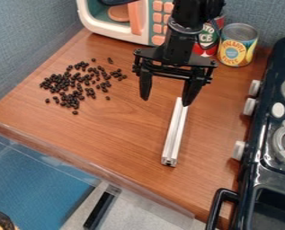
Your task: Sweep into pile
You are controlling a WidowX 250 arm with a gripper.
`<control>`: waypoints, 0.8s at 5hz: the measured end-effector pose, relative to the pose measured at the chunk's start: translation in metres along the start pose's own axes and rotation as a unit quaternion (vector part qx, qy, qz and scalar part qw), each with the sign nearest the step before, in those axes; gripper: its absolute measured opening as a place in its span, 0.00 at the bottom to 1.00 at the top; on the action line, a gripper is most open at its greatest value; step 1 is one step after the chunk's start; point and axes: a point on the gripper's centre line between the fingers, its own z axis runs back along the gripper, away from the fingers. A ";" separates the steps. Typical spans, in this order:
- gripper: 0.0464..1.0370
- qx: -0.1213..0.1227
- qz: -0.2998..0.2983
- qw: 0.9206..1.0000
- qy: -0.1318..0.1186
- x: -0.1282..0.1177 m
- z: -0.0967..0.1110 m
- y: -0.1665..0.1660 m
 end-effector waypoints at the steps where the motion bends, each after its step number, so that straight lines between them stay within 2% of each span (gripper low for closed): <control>1: 0.96 0.009 -0.004 1.000 0.013 -0.003 -0.011 0.000; 3: 0.96 -0.005 -0.062 0.998 0.009 -0.020 -0.029 -0.009; 4: 0.96 -0.039 -0.082 0.996 0.016 -0.023 -0.029 -0.018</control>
